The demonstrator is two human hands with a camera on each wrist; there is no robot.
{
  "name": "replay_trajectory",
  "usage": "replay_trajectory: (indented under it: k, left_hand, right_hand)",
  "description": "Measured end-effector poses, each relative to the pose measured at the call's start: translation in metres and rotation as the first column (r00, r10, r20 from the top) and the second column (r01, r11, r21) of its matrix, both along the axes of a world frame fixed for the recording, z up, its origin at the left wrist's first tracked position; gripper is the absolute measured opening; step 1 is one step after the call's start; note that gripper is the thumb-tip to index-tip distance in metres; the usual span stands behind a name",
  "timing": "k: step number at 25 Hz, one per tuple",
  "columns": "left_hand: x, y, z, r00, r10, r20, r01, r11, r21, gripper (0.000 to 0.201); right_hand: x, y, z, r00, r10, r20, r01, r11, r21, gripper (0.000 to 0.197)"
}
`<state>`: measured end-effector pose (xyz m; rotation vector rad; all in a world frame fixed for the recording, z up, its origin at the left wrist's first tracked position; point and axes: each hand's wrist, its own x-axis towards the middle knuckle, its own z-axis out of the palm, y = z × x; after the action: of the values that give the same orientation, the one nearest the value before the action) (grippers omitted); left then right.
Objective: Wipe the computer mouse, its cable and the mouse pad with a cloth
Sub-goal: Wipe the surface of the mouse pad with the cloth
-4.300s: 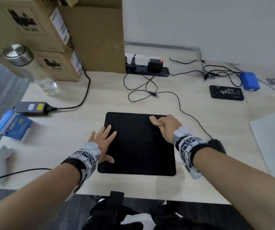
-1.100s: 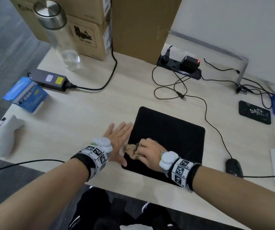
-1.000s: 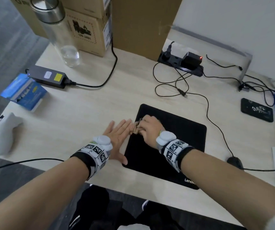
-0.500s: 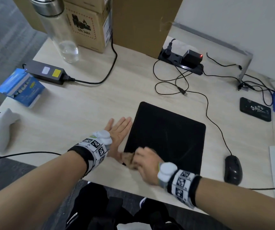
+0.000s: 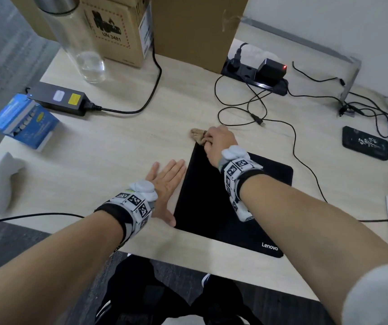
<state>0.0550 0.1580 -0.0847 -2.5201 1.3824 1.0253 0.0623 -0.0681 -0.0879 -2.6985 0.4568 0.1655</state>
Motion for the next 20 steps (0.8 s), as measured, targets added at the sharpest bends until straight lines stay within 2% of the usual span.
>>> replay_trajectory:
  k: [1, 2, 4, 6, 8, 10, 12, 14, 16, 18, 20]
  left_hand:
    - [0.0, -0.001, 0.001, 1.0, 0.002, 0.0, -0.002, 1.0, 0.001, 0.149]
    - [0.0, -0.001, 0.003, 1.0, 0.003, 0.004, -0.003, 1.0, 0.004, 0.149]
    - [-0.001, -0.001, 0.003, 1.0, -0.006, 0.018, 0.006, 1.0, 0.01, 0.147]
    - [-0.003, 0.0, 0.001, 1.0, 0.016, 0.025, -0.015, 0.999, -0.033, 0.144]
    - [-0.006, 0.001, 0.0, 0.997, 0.034, 0.066, -0.029, 0.997, -0.071, 0.133]
    - [-0.006, 0.001, -0.002, 0.995, 0.036, 0.088, -0.03, 0.997, -0.07, 0.129]
    - [-0.004, 0.0, -0.001, 0.998, 0.032, 0.056, -0.03, 0.999, -0.038, 0.137]
    - [-0.001, -0.002, 0.0, 1.0, 0.021, 0.013, -0.021, 1.0, -0.006, 0.147]
    - [0.0, -0.002, 0.002, 1.0, -0.007, 0.001, 0.007, 1.0, 0.028, 0.148]
    - [0.0, -0.002, 0.006, 1.0, -0.015, 0.011, 0.015, 0.999, 0.04, 0.147]
    - [-0.001, -0.005, 0.009, 0.999, -0.021, 0.034, 0.019, 0.998, 0.059, 0.146]
  right_hand:
    - [0.0, 0.005, 0.002, 0.998, -0.044, -0.037, 0.043, 0.999, -0.031, 0.016]
    - [-0.009, 0.014, 0.001, 0.999, -0.024, -0.045, 0.022, 0.999, -0.05, 0.017]
    - [-0.053, 0.044, 0.003, 0.988, 0.152, 0.029, -0.152, 0.988, -0.001, 0.016]
    - [-0.116, 0.07, 0.009, 0.93, 0.354, 0.101, -0.363, 0.928, 0.089, 0.012]
    - [-0.165, 0.083, 0.013, 0.861, 0.5, 0.094, -0.509, 0.849, 0.142, 0.012]
    - [-0.173, 0.08, 0.01, 0.799, 0.594, 0.09, -0.601, 0.789, 0.13, 0.012]
    - [-0.148, 0.07, 0.003, 0.772, 0.626, 0.111, -0.634, 0.77, 0.073, 0.012]
    - [-0.109, 0.052, -0.007, 0.85, 0.509, 0.138, -0.519, 0.853, 0.051, 0.011]
    - [-0.07, 0.022, -0.013, 0.948, 0.28, 0.152, -0.285, 0.959, 0.011, 0.008]
    - [-0.04, -0.004, -0.01, 0.991, 0.096, 0.091, -0.094, 0.995, -0.027, 0.011]
    - [-0.028, -0.014, -0.006, 1.0, 0.001, 0.012, -0.001, 0.998, -0.061, 0.019]
